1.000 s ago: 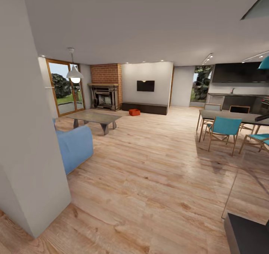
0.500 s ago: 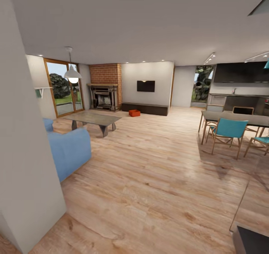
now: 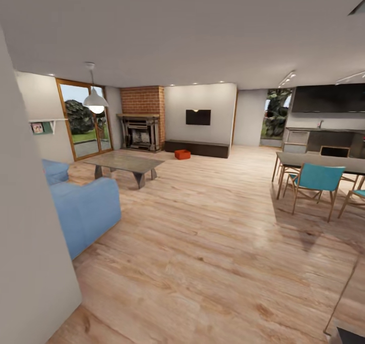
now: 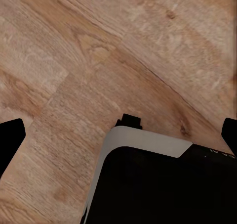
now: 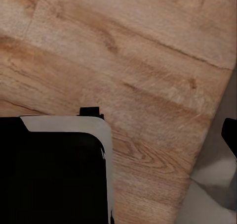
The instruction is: Move the two storage containers from the living room to the garage. In the garage, place one container on the floor and stack the other container on top of it (either order is fine).
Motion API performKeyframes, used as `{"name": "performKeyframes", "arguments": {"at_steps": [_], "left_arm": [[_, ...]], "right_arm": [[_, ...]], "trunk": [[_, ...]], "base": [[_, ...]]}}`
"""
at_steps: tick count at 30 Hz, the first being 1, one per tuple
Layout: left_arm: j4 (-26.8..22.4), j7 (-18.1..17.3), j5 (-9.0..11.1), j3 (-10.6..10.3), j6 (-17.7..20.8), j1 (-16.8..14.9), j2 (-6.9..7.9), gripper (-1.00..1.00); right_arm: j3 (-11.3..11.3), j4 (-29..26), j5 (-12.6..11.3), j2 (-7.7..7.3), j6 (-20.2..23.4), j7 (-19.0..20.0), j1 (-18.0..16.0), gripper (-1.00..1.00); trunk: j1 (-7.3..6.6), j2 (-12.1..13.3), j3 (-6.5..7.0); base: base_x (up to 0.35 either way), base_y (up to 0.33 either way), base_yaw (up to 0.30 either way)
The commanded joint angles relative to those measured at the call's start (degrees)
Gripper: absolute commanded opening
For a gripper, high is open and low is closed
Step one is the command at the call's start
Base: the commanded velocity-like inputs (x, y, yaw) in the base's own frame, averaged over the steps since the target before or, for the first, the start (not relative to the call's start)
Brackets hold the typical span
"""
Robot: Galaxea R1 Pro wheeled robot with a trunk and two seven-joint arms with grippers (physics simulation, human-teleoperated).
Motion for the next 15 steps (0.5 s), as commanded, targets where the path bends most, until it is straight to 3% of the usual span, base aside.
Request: {"name": "performKeyframes", "arguments": {"at_steps": [1, 10, 15], "left_arm": [[0.0, 0.1, 0.4, -0.3, -0.2, 0.0, -0.01, 1.0], [0.0, 0.1, 0.5, -0.3, -0.2, 0.0, -0.01, 1.0], [0.0, 0.1, 0.5, -0.3, -0.2, -0.1, -0.01, 1.0]], "right_arm": [[0.5, 0.2, -0.4, 0.02, -0.3, -0.1, -0.1, 1.0], [0.4, 0.2, -0.4, 0.02, -0.3, -0.1, -0.1, 1.0], [0.4, 0.2, -0.4, 0.02, -0.3, -0.1, -0.1, 1.0]], "trunk": [[0.04, -0.1, -0.07], [0.04, -0.1, 0.08], [0.04, -0.1, 0.08]], "base": [[0.322, 0.0, -0.014], [0.322, 0.0, -0.021], [0.322, 0.0, -0.144]]}}
